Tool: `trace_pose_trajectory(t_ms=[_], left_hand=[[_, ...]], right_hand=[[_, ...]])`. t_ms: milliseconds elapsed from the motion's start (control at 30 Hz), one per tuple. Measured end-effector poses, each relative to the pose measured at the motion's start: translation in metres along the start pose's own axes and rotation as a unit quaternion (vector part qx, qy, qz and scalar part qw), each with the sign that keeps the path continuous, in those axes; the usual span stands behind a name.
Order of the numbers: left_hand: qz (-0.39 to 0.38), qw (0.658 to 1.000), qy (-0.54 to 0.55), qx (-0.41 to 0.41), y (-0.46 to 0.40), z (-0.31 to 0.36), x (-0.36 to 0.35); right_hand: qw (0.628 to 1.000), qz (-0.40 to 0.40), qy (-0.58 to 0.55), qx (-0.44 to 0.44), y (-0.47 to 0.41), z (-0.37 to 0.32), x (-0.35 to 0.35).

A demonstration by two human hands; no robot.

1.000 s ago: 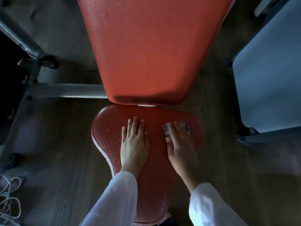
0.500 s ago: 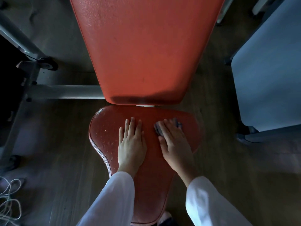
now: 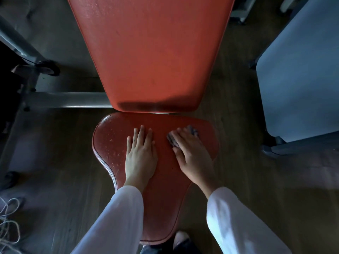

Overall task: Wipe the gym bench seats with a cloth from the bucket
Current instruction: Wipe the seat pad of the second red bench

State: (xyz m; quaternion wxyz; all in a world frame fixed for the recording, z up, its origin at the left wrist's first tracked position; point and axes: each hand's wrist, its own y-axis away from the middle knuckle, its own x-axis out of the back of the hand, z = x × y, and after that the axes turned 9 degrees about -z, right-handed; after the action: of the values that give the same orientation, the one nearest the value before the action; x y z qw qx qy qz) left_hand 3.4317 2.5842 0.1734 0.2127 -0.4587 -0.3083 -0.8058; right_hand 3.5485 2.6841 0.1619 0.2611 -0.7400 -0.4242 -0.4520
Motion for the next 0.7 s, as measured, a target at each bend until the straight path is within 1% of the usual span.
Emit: trace_pose_trajectory(t_ms=[67,167,200,267,300,367,433,600,700], left_hand=[[0.001,1.0,-0.001,-0.007,0.002,0.001,0.002],[-0.005,1.0,-0.003,-0.014,0.005,0.001,0.003],[-0.009,1.0,-0.002,-0.013,0.005,0.001,0.003],[-0.013,1.0,0.001,-0.007,0.007,0.002,0.003],[-0.011,1.0,0.002,-0.005,0.008,0.002,0.003],[-0.016,1.0,0.003,-0.005,0.013,0.004,0.002],[-0.022,1.0,-0.004,-0.008,0.017,0.004,0.0],[-0.04,0.999,-0.019,0.001,0.025,-0.001,0.004],[-0.029,0.999,-0.015,0.003,0.03,-0.003,0.004]], right_hand=[[0.999,0.036,-0.022,-0.023,0.007,0.011,0.004],[0.99,0.095,-0.026,-0.106,-0.007,0.039,0.01],[0.983,0.102,-0.04,-0.145,-0.015,0.045,0.013],[0.969,0.087,-0.062,-0.221,-0.03,0.049,0.019],[0.966,0.081,-0.055,-0.238,-0.033,0.048,0.019],[0.972,0.08,-0.004,-0.223,-0.03,0.039,0.015],[0.982,0.072,0.021,-0.175,-0.013,0.018,0.005],[0.997,0.04,-0.02,-0.061,0.045,-0.053,-0.017],[0.997,0.035,-0.052,-0.044,0.055,-0.05,-0.014]])
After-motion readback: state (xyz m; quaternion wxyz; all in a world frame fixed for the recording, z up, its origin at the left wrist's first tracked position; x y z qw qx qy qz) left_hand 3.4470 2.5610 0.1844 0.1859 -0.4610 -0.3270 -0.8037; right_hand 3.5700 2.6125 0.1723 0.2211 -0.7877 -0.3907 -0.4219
